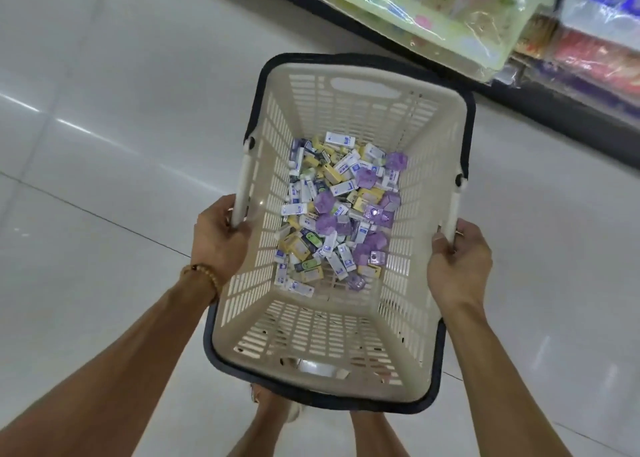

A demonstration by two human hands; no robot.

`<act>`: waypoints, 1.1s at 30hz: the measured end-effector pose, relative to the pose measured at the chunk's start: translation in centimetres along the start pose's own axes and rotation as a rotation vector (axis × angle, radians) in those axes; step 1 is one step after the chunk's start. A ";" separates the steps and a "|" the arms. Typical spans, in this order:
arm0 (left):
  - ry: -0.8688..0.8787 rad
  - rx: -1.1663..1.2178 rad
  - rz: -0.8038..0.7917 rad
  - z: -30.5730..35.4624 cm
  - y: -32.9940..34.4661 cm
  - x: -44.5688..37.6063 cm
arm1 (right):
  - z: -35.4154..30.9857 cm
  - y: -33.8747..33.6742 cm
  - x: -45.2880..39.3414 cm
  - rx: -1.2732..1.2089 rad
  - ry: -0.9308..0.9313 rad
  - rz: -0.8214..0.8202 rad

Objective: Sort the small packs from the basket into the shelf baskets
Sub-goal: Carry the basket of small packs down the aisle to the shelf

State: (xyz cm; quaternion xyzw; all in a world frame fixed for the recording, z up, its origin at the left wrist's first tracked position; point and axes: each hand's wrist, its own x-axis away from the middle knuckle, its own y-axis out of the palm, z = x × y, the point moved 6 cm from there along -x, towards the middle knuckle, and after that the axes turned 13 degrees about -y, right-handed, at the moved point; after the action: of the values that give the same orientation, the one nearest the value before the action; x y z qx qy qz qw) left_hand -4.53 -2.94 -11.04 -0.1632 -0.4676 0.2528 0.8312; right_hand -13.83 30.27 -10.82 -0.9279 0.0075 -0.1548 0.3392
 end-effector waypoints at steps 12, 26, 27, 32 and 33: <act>-0.209 0.346 0.307 5.8 -25.4 17.2 | -34.0 -2.9 4.3 0.120 -0.379 -0.415; -0.347 0.625 0.539 11.4 -61.4 13.8 | -77.2 16.6 11.5 0.266 -0.660 -0.641; -0.355 0.627 0.551 11.9 -64.1 12.7 | -79.9 18.6 11.8 0.265 -0.672 -0.654; -0.379 0.667 0.601 14.1 -76.7 6.3 | -92.8 29.4 12.5 0.268 -0.751 -0.701; -0.381 0.668 0.612 14.6 -79.1 4.7 | -95.3 31.9 12.4 0.270 -0.765 -0.710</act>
State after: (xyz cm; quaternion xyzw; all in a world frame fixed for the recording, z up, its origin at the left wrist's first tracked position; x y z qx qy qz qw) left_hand 6.14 -64.56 39.83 0.0316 -0.4351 0.6469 0.6255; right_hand -26.95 -55.51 41.36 -0.8117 -0.4506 0.0894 0.3608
